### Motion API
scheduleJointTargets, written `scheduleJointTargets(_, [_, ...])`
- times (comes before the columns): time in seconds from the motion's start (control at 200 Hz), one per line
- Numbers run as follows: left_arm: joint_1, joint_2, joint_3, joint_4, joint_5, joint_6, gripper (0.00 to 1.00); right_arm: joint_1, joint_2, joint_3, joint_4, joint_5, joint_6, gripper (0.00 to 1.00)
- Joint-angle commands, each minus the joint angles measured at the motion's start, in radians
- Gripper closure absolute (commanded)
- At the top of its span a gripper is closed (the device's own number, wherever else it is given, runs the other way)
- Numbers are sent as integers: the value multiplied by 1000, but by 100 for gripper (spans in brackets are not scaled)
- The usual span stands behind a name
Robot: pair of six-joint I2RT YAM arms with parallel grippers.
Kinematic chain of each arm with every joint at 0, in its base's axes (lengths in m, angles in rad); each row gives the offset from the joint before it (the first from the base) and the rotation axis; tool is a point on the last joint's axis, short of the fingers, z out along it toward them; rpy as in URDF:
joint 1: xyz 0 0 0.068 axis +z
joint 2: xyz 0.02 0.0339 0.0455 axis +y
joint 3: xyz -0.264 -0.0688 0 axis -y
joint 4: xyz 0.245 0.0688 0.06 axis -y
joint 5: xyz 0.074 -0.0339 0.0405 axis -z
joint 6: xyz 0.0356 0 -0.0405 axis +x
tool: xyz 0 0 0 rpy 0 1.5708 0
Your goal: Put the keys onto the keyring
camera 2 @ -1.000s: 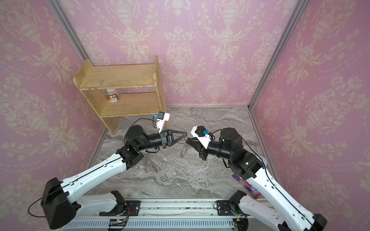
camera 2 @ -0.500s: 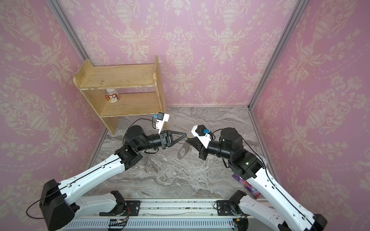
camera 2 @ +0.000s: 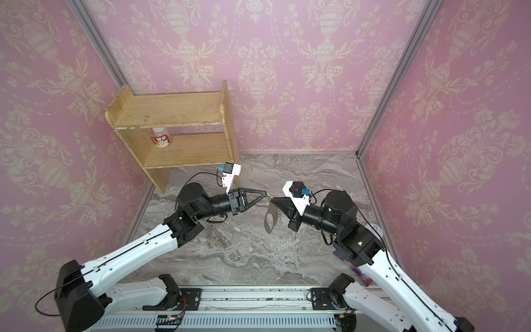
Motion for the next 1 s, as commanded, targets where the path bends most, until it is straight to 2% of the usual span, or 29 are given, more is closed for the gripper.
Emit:
scheduleJointTargets(0.0, [1,19,-18,-5,-69,-23,100,-5,-47,-18,136,-1,52,100])
scheduleJointTargets(0.305, [-6,-15,-35,-35,-129,-6,100,-6,-63,-39,148,24,74,100])
scheduleJointTargets(0.51, [-6,-17,-8,-50,-106,16,100,-6,-55,-26,105,11,71,100])
scheduleJointTargets(0.64, [-6,-19,-41,-20,-111,2,84,-6,-66,-20,96,19,60,100])
scheduleJointTargets(0.74, [-6,-40,-37,-62,-131,40,62,-6,-64,-11,69,16,50,100])
scheduleJointTargets(0.825, [-5,-81,-26,-126,-171,114,50,-5,-65,-10,56,10,46,100])
scheduleJointTargets(0.911, [-6,-113,2,-194,-189,193,48,-5,-52,3,24,-9,34,100])
scheduleJointTargets(0.996, [-6,-112,57,-247,-126,271,48,-5,-32,21,-14,-27,19,100])
